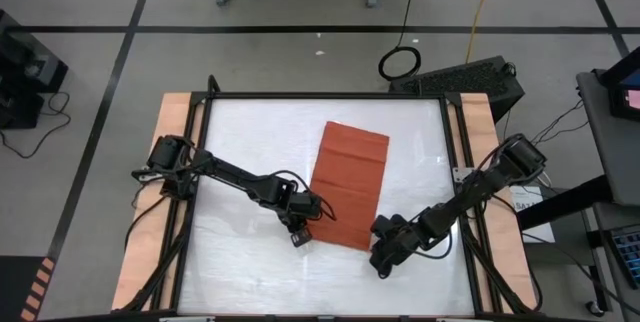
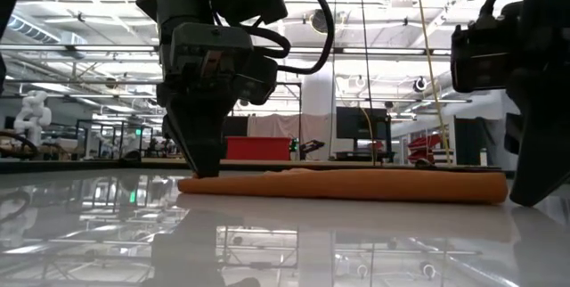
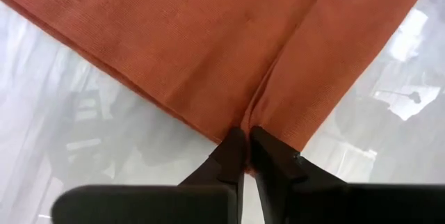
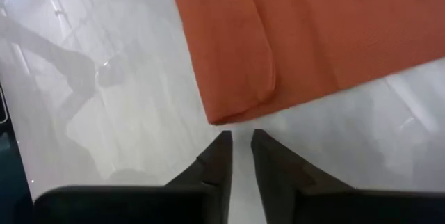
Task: Roll towel into tight, uniform cylinder
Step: Roll the kitchen towel
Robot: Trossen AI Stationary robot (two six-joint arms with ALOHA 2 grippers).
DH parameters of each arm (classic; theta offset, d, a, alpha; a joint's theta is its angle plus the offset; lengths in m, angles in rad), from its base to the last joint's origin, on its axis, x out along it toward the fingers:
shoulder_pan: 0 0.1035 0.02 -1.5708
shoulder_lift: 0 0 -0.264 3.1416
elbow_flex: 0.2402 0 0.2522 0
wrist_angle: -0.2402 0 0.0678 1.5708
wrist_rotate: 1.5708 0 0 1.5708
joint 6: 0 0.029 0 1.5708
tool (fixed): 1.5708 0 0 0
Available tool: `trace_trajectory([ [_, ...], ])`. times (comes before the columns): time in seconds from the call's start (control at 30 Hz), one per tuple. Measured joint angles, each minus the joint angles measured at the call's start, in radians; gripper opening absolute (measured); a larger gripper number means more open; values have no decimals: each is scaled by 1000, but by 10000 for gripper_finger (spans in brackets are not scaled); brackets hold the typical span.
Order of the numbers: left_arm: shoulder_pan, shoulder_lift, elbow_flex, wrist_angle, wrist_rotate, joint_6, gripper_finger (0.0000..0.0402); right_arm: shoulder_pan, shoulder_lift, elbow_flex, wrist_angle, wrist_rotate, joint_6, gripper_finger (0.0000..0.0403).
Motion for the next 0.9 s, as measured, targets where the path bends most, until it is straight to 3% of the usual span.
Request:
trace_trajectory([
  [0.23, 0, 0, 0, 2, 0, -1, 31, 10, -49, -3, -6, 31, -130, 116],
  [0.5, 0, 1, 0, 2, 0, -1, 31, 64, -69, 41, 12, 181, -533, 145],
  [0.9, 1, 1, 0, 1, 2, 5, 31, 31, 3, 41, 57, 206, -648, 183],
])
